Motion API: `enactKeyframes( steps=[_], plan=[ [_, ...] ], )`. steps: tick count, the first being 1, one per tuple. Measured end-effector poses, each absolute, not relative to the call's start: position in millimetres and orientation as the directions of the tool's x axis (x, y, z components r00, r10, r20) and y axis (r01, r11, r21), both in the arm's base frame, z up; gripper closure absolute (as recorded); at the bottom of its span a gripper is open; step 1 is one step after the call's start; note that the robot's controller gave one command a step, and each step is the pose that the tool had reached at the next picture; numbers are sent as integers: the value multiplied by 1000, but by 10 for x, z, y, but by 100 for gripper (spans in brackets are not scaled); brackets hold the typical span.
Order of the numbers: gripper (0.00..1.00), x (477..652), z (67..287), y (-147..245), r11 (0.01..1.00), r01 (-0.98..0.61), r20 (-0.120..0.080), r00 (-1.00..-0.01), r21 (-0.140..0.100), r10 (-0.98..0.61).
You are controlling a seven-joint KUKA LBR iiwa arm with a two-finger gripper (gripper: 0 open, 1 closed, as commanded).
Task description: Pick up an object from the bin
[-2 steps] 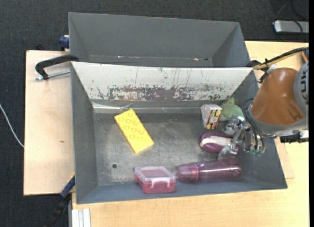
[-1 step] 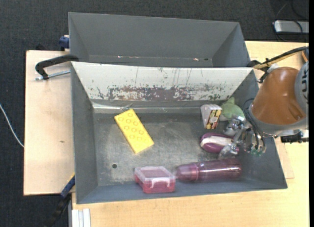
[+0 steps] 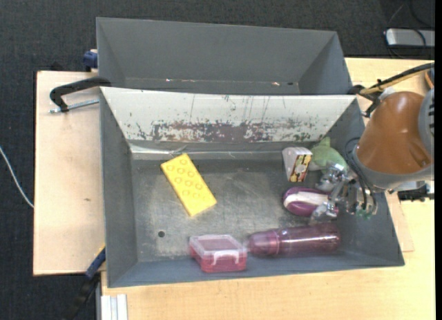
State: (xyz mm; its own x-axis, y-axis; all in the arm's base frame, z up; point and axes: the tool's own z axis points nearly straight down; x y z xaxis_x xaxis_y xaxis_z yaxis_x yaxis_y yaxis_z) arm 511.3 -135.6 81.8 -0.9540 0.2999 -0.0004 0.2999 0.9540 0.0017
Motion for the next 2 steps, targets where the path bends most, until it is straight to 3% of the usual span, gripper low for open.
enactKeyframes(
  steps=[2],
  plan=[
    [100, 5112, 1226, -1353, 954, 300, 1, -954, 1, 300]
  ],
)
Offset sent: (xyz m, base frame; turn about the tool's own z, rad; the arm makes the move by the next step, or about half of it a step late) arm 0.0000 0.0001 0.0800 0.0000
